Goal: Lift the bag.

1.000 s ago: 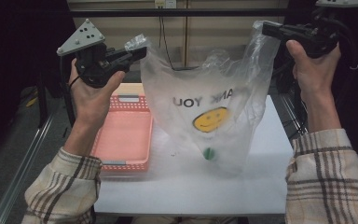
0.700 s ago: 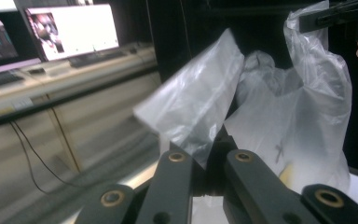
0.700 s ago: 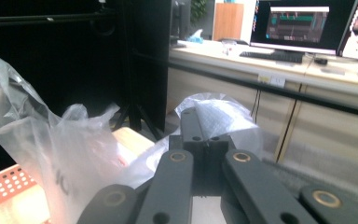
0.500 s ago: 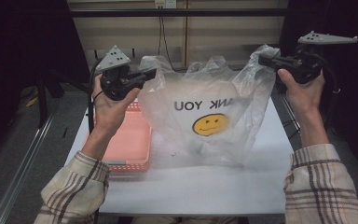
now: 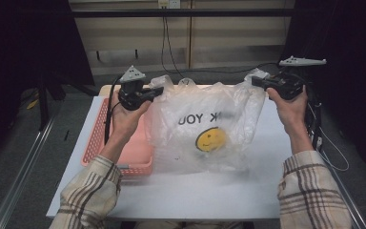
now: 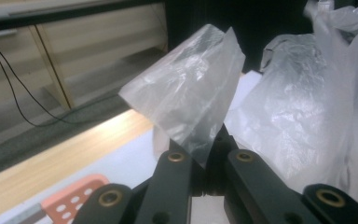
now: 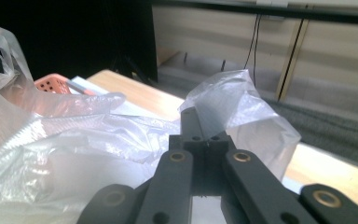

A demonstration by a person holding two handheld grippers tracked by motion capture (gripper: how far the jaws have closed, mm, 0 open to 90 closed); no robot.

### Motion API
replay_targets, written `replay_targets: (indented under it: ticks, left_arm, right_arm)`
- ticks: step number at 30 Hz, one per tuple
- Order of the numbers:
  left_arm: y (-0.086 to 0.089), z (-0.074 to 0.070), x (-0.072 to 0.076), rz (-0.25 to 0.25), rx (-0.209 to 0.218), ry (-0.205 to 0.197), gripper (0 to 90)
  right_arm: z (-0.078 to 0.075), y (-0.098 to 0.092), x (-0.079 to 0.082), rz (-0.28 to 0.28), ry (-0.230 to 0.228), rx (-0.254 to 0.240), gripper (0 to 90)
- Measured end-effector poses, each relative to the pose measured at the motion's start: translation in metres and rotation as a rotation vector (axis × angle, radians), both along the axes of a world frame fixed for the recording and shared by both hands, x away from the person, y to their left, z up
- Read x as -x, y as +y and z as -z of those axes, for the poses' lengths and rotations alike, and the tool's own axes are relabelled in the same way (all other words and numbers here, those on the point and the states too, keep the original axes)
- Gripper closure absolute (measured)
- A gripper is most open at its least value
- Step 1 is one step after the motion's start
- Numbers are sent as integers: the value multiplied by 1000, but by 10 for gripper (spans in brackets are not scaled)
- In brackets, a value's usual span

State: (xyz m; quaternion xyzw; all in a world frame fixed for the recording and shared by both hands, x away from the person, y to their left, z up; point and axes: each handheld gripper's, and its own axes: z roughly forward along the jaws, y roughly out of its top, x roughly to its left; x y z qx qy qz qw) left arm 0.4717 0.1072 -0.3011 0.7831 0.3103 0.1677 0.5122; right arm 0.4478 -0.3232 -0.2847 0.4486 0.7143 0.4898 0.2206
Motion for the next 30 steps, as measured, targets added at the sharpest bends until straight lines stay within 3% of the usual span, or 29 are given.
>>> replay_targets:
  ticks: [1, 8, 10, 11, 12, 13, 15, 17, 20, 24, 25, 30]
  left_arm:
    - [-2, 8, -3, 6, -8, 16, 900]
    - [2, 23, -7, 6, 7, 47, 865]
    - [4, 23, -7, 4, 16, 52, 826]
    - [5, 22, -7, 3, 21, 55, 751]
    - [5, 21, -6, 1, 26, 53, 751]
    - [6, 20, -5, 2, 24, 49, 694]
    - [7, 17, -2, -5, 30, 34, 568]
    - [9, 13, 2, -7, 41, 22, 536]
    - [11, 7, 7, -21, 49, 8, 414]
    - [15, 3, 10, -38, 61, -4, 344]
    - [16, 2, 10, -44, 63, -5, 273]
    - [24, -5, 17, -67, 79, -31, 150]
  right_arm:
    - [5, 1, -1, -2, 5, 1, 900]
    - [29, 6, 2, 6, 10, -13, 900]
    - [35, 4, 2, 23, 22, -1, 900]
    - [38, 3, 5, 55, 17, 25, 900]
    - [38, 3, 5, 55, 17, 25, 900]
    - [39, 2, 7, 52, 8, -1, 899]
    - [38, 0, 12, 51, -10, -27, 751]
    - [37, 0, 14, 50, -9, -29, 731]
    - [29, -2, 21, 40, -5, -18, 585]
    - [22, -6, 29, 39, -17, -23, 496]
    - [16, -9, 35, 34, -21, -30, 441]
    - [3, -15, 53, 54, -51, -23, 303]
